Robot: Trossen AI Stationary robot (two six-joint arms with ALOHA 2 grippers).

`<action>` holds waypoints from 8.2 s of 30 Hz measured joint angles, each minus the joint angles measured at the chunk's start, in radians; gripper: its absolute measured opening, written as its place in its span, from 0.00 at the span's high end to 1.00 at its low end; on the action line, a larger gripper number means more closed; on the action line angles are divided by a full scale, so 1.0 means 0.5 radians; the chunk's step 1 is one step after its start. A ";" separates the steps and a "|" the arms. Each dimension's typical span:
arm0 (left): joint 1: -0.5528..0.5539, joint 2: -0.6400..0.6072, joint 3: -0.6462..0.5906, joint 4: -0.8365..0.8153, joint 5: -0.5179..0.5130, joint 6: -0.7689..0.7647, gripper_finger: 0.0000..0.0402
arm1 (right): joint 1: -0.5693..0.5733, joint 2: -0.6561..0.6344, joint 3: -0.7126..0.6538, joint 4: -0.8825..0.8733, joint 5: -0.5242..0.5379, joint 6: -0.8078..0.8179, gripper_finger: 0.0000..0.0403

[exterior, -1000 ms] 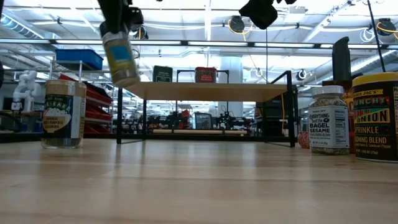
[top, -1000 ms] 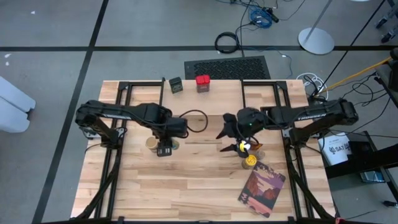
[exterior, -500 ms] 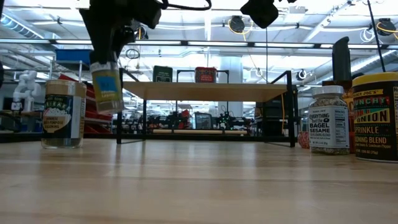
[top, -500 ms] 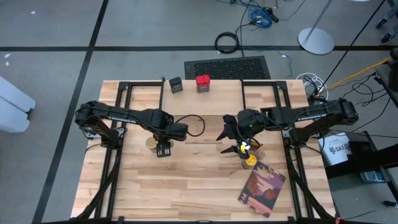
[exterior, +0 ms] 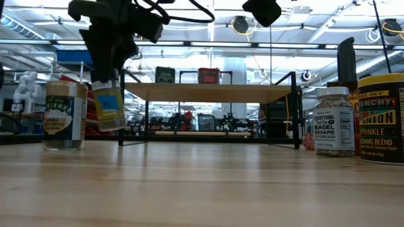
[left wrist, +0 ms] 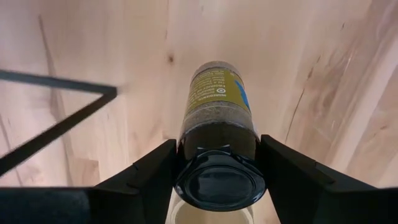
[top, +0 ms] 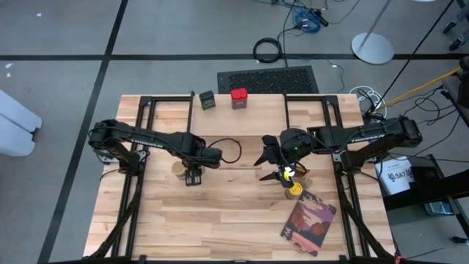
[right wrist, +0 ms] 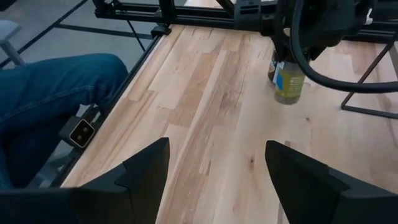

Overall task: Shelf spices
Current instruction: Put the dark yellow spice bottle on the table, then put the red spice can on the table

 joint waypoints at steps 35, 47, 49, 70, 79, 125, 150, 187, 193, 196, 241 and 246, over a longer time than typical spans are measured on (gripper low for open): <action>0.002 0.175 -0.045 0.013 0.047 0.062 0.45 | 0.000 0.000 0.000 -0.003 -0.002 -0.012 0.37; 0.002 0.175 -0.045 0.073 0.067 0.059 0.45 | 0.000 0.000 0.000 -0.003 -0.011 -0.005 0.37; 0.002 0.175 -0.045 0.069 0.067 0.057 0.45 | 0.000 0.000 0.000 -0.003 -0.010 -0.005 0.37; 0.002 0.175 -0.044 0.063 0.065 -0.044 0.45 | 0.000 0.000 0.000 -0.004 -0.011 -0.005 0.37; 0.002 0.175 0.008 0.064 0.070 -0.048 0.38 | 0.000 0.000 0.000 -0.003 -0.011 -0.005 0.37; -0.095 -0.186 0.915 0.182 -1.132 -0.260 0.21 | -1.255 -0.152 0.139 0.265 -0.347 -0.417 0.30; -0.100 -0.210 0.325 0.719 -1.343 -0.354 0.21 | -1.769 1.070 1.117 -0.173 -1.088 -0.876 0.13; -0.157 -0.243 0.325 0.748 -1.364 -0.295 0.21 | -1.675 1.279 1.118 -0.274 -1.037 -1.032 0.26; -0.157 -0.243 0.325 0.745 -1.364 -0.295 0.21 | -1.667 1.278 1.118 -0.274 -1.037 -1.024 0.29; -0.157 -0.243 0.325 0.744 -1.364 -0.295 0.21 | -1.658 1.278 1.118 -0.274 -1.037 -1.024 0.31; -0.143 -0.243 0.326 0.740 -1.467 -0.222 0.21 | -1.541 0.825 1.115 -0.921 -1.000 -0.975 0.47; -0.140 -0.243 0.326 0.741 -1.470 -0.183 0.21 | -1.507 0.668 1.115 -1.091 -1.007 -0.924 0.47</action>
